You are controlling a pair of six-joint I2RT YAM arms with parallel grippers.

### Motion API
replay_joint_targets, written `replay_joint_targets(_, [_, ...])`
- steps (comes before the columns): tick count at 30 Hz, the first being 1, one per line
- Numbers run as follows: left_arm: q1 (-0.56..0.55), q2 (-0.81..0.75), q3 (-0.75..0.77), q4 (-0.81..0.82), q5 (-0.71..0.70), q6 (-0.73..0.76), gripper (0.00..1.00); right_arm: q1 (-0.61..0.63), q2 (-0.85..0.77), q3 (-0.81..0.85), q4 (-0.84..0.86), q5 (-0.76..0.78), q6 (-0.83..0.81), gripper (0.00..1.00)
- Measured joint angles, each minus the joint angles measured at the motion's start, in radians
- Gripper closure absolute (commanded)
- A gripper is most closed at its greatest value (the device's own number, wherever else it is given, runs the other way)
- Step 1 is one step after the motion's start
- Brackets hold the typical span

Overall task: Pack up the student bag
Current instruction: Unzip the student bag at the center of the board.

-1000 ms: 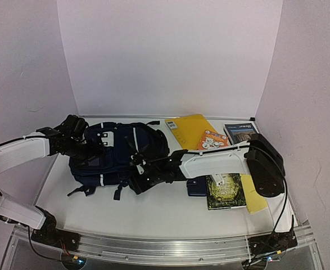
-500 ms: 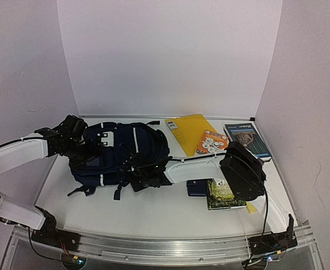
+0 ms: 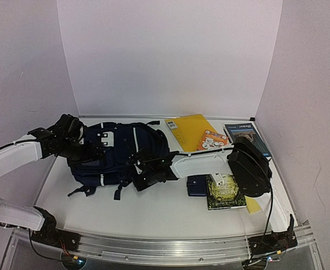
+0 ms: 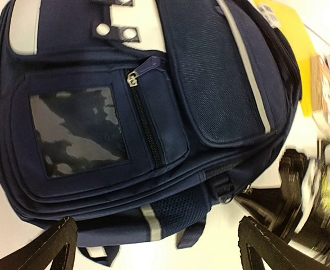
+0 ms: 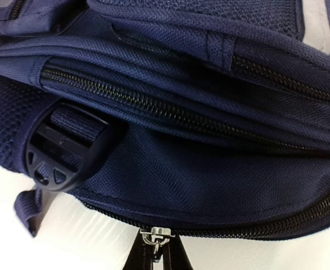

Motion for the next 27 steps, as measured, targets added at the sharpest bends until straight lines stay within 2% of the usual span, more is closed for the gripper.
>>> replay_joint_targets(4, [-0.002, -0.011, 0.002, -0.027, 0.009, 0.112, 0.09, -0.043, -0.009, -0.014, 0.000, -0.131, -0.023, 1.00])
replay_joint_targets(14, [-0.038, -0.115, 0.002, -0.021, 0.092, 0.400, 0.18, -0.113, -0.009, -0.019, -0.003, -0.407, -0.061, 1.00])
replay_joint_targets(19, [-0.112, -0.165, 0.001, -0.021, 0.041, 0.542, 0.19, -0.141, -0.009, -0.019, -0.004, -0.488, -0.060, 1.00])
replay_joint_targets(23, [-0.250, -0.057, -0.001, -0.003, -0.039, 0.634, 0.20, -0.156, -0.009, -0.019, -0.005, -0.537, -0.054, 1.00])
replay_joint_targets(27, [-0.370, 0.166, 0.002, 0.009, -0.140, 0.697, 0.24, -0.162, -0.009, -0.019, -0.005, -0.578, -0.039, 1.00])
